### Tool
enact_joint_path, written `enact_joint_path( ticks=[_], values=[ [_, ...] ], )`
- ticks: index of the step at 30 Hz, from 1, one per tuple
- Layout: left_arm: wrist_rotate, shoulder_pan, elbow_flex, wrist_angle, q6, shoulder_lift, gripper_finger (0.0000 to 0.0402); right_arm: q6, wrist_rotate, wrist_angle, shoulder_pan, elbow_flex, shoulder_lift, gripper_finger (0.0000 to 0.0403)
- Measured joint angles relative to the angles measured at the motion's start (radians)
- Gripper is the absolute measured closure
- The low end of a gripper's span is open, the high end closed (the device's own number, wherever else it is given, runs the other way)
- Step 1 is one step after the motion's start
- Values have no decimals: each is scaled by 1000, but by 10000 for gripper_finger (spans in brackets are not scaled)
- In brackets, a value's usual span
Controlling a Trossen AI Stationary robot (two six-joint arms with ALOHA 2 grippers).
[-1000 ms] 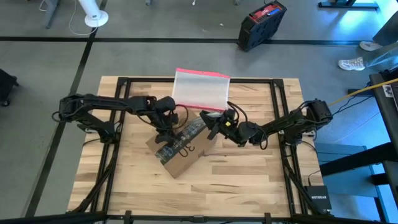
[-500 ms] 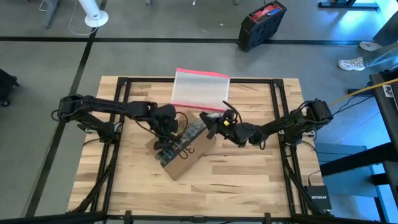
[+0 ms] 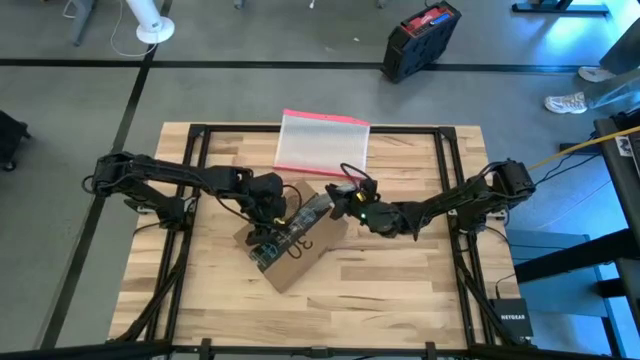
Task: Unpack boxes
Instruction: Open the cardboard box using the gray cutter
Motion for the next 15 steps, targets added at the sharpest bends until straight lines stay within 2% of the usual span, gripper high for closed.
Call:
enact_joint_path(
  ticks=[3,7,15],
  values=[
    [-5,0,-1,8,9,0,163,38,19,-53,0,0,0,336],
    [-14,0,3,37,-11,2,163,12,31,-51,0,0,0,336],
    [-60,-1,6,38,-137,-3,163,7,22,-42,-33,0,0,336]
  ],
)
